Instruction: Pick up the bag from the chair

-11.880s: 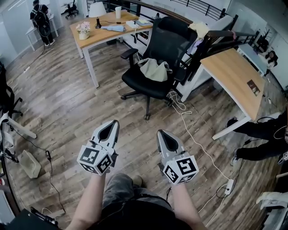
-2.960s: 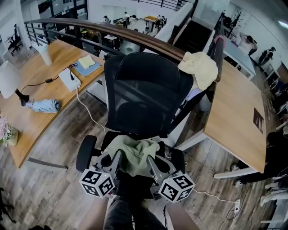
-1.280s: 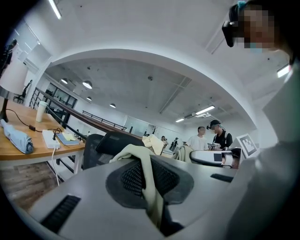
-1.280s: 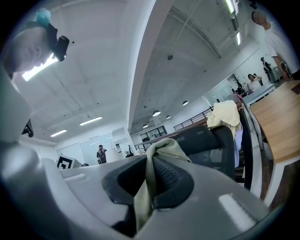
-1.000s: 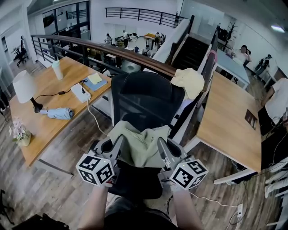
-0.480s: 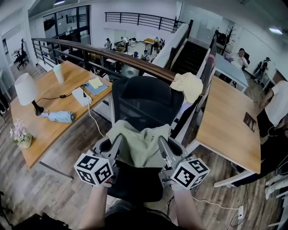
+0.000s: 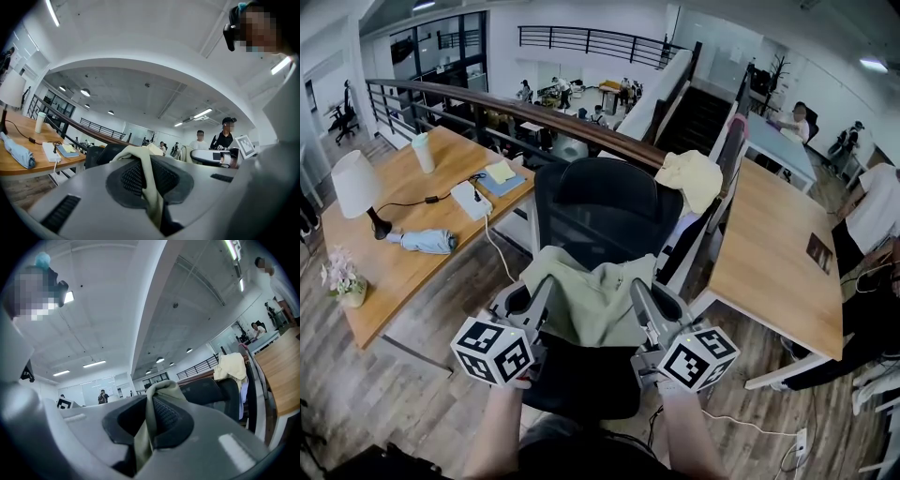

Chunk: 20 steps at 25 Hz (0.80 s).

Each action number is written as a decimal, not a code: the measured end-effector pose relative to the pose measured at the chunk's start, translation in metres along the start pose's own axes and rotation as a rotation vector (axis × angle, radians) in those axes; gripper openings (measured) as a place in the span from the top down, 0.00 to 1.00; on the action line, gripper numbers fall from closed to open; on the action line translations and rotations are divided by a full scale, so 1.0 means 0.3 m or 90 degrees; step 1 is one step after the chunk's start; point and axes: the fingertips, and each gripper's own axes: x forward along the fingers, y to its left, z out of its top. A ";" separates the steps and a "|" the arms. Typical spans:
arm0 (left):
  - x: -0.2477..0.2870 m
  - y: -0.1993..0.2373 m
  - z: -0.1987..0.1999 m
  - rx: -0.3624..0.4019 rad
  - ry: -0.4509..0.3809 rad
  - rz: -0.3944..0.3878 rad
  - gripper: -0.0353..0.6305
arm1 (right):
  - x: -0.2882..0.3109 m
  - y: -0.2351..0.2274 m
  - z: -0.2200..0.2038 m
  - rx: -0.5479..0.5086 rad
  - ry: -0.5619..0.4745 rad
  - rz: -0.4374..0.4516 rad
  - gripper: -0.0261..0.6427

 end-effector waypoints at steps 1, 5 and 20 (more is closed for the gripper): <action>-0.002 0.002 0.000 0.001 0.000 0.001 0.93 | 0.001 0.002 -0.002 -0.001 0.000 0.000 0.90; -0.014 0.008 -0.002 0.003 0.002 0.003 0.93 | 0.004 0.010 -0.006 0.002 -0.001 -0.001 0.90; -0.028 0.013 0.010 0.001 -0.003 0.010 0.93 | 0.010 0.021 -0.001 -0.014 0.004 0.000 0.90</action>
